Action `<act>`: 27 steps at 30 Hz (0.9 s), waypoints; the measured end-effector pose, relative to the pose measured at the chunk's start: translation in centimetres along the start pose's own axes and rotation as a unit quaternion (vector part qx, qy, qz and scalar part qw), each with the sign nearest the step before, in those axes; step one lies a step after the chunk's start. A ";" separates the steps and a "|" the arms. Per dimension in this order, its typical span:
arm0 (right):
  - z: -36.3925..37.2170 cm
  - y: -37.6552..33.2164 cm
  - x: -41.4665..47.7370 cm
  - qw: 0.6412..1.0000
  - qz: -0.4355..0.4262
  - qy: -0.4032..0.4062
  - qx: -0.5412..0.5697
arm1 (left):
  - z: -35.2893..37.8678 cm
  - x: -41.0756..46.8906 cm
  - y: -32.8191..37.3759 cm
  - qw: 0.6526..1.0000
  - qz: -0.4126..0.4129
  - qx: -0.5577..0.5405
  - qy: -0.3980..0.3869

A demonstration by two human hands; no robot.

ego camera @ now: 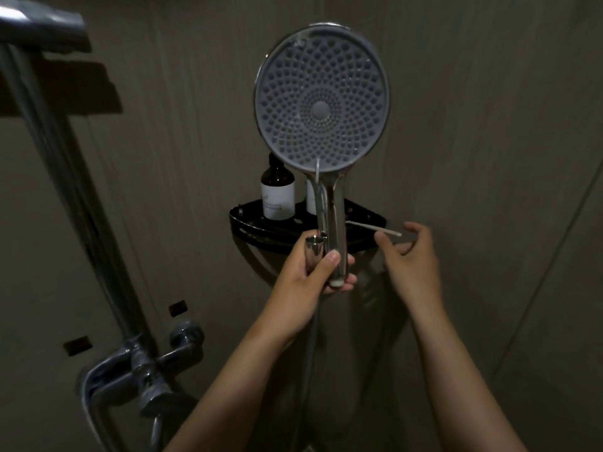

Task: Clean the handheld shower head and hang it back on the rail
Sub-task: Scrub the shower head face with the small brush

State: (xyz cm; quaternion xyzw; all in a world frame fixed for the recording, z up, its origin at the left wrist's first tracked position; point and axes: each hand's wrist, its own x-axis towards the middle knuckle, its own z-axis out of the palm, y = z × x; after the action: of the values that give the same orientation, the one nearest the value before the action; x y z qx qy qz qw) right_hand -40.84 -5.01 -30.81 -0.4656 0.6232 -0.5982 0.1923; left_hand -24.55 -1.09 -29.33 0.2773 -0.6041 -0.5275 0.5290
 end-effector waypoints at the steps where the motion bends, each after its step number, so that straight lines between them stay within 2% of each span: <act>1: 0.3 0.1 0.3 1.000 -0.005 0.004 0.008 | 0.0 -0.1 -0.1 1.000 -0.002 0.001 -0.001; 5: 1.5 -0.3 1.2 0.999 -0.019 0.012 0.033 | 0.2 -0.3 -0.3 1.000 -0.007 -0.007 0.003; 9: 1.7 -0.9 2.0 0.996 -0.053 0.058 0.039 | 0.2 -0.8 -0.3 1.000 -0.009 -0.026 0.008; 15: -0.1 -1.2 0.5 0.990 -0.032 0.103 0.095 | 0.2 -2.9 0.2 0.999 0.007 -0.042 0.001; 27: -3.4 -4.6 -14.3 0.989 -0.017 0.116 0.087 | 0.2 -13.2 3.5 0.997 0.008 -0.056 -0.047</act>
State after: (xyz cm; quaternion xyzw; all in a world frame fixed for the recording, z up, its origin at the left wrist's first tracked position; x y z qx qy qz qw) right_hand -34.88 9.18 -30.38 -0.3847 0.5786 -0.7037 0.1482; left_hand -20.14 11.77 -30.57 0.2174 -0.6004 -0.5682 0.5191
